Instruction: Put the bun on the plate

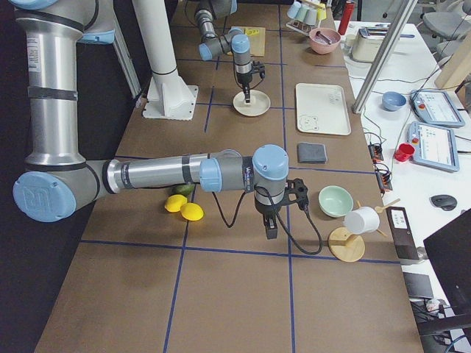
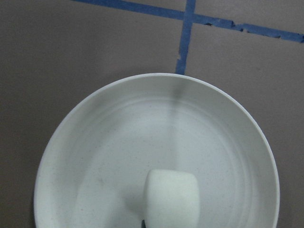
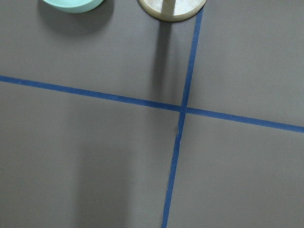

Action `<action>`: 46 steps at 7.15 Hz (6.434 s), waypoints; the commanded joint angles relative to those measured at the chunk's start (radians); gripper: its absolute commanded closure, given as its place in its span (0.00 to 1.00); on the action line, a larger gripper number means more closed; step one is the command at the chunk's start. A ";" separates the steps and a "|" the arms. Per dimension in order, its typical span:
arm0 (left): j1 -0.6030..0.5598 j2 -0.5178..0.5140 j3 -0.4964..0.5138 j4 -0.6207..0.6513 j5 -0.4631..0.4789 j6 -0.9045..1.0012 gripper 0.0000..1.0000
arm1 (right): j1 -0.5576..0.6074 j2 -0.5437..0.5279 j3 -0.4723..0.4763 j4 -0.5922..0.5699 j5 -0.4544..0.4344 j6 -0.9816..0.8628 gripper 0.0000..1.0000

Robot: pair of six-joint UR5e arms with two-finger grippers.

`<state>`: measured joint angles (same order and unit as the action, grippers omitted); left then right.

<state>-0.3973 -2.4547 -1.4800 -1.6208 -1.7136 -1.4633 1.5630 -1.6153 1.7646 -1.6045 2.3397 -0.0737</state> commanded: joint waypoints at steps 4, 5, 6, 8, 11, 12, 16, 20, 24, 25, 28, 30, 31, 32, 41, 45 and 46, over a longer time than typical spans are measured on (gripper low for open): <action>0.002 0.005 0.032 -0.011 0.000 0.012 0.44 | 0.000 0.000 0.004 0.000 0.003 0.002 0.00; 0.002 0.006 0.032 -0.011 0.002 0.012 0.28 | 0.000 0.000 0.004 0.000 0.003 0.002 0.00; 0.002 0.013 0.030 -0.011 0.002 0.014 0.15 | 0.000 0.002 0.004 0.000 0.003 0.002 0.00; -0.004 0.013 0.006 0.007 -0.004 0.060 0.00 | 0.000 0.002 0.007 0.002 0.003 0.002 0.00; -0.118 0.041 -0.171 0.206 -0.132 0.177 0.00 | 0.000 0.002 0.006 0.002 0.001 0.002 0.00; -0.158 0.106 -0.231 0.212 -0.170 0.226 0.00 | 0.000 0.002 0.003 0.000 0.000 0.003 0.00; -0.447 0.377 -0.352 0.225 -0.394 0.660 0.00 | 0.018 -0.028 -0.033 0.002 0.052 0.006 0.00; -0.810 0.638 -0.335 0.226 -0.577 1.225 0.00 | 0.042 -0.028 -0.036 0.003 0.064 0.006 0.00; -1.098 0.860 -0.277 0.206 -0.607 1.567 0.00 | 0.042 -0.018 -0.034 0.003 0.064 0.006 0.00; -1.130 0.872 -0.237 0.206 -0.627 1.577 0.00 | 0.042 -0.018 -0.034 0.003 0.064 0.006 0.00; -1.164 0.925 -0.189 0.200 -0.658 1.578 0.00 | 0.042 -0.015 -0.033 0.005 0.055 0.005 0.00; -1.166 0.971 -0.189 0.119 -0.658 1.569 0.00 | 0.042 -0.015 -0.033 0.005 0.052 0.005 0.00; -1.170 0.980 -0.190 0.110 -0.658 1.569 0.00 | 0.042 -0.015 -0.034 0.006 0.050 0.005 0.00; -1.181 0.984 -0.191 0.108 -0.658 1.569 0.00 | 0.042 -0.015 -0.034 0.005 0.050 0.005 0.00; -1.199 0.971 -0.203 0.110 -0.656 1.563 0.00 | 0.042 -0.017 -0.034 0.005 0.050 0.006 0.00; -1.200 0.965 -0.203 0.110 -0.655 1.563 0.00 | 0.042 -0.017 -0.034 0.005 0.049 0.005 0.00; -1.200 0.967 -0.203 0.110 -0.655 1.565 0.00 | 0.042 -0.017 -0.034 0.005 0.049 0.005 0.00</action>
<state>-1.5968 -1.4880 -1.6828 -1.5110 -2.3690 0.1000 1.6045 -1.6316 1.7303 -1.5999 2.3886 -0.0685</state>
